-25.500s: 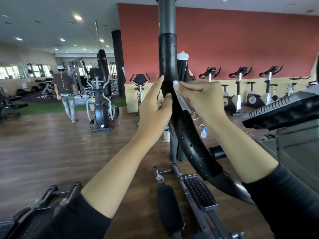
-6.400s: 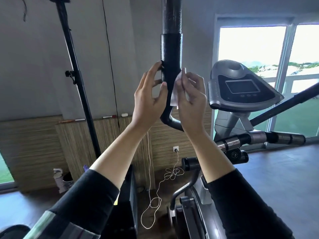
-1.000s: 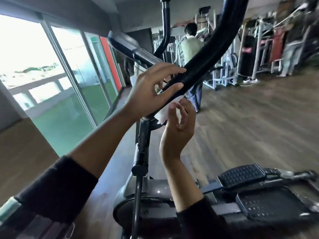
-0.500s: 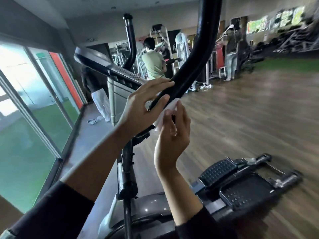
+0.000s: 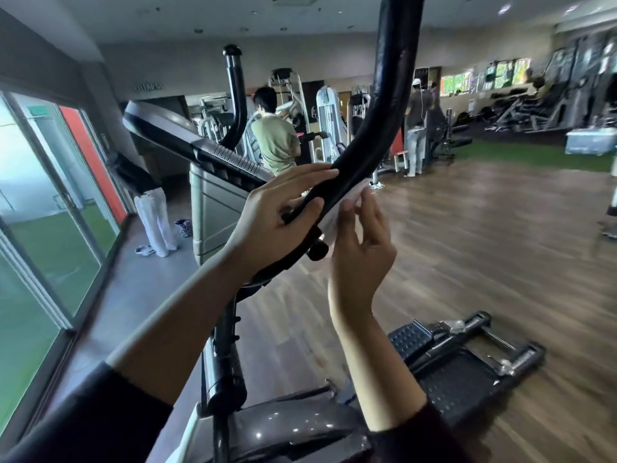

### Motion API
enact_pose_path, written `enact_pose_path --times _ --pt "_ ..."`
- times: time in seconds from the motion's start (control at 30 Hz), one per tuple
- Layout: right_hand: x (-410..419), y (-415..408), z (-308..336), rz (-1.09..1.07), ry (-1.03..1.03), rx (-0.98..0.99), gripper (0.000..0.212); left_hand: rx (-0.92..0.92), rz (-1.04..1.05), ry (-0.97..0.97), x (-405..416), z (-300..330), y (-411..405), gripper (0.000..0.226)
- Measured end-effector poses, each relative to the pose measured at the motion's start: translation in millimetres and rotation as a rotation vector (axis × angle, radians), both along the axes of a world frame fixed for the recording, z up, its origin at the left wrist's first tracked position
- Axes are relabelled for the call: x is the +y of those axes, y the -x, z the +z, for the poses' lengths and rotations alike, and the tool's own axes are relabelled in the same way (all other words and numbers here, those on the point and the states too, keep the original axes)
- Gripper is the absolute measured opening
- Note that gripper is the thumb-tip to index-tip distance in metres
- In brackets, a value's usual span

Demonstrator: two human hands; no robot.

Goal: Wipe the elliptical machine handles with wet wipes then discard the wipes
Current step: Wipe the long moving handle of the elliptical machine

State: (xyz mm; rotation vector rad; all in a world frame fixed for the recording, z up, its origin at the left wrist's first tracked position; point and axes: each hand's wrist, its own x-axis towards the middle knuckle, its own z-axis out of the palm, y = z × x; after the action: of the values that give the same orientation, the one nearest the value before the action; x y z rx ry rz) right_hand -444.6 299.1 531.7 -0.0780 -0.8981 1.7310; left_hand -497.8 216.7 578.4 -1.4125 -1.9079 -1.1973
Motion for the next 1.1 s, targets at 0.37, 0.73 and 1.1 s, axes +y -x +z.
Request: enact_pose_path --times 0.37,0.73,1.1 --pt "9.6 0.8 2.1 -0.040 -0.079 -0.017 0.034 -0.048 -0.053 -0.009 12.2 10.1 -0.1 0.040" --pt "35.5 5.2 10.6 -0.084 -0.203 -0.018 0.037 -0.040 0.008 0.027 30.2 24.0 3.6 0.047" --pt "69.9 12.3 34.4 -0.137 -0.300 -0.010 0.035 -0.045 -0.019 0.071 45.5 37.0 7.9 0.052"
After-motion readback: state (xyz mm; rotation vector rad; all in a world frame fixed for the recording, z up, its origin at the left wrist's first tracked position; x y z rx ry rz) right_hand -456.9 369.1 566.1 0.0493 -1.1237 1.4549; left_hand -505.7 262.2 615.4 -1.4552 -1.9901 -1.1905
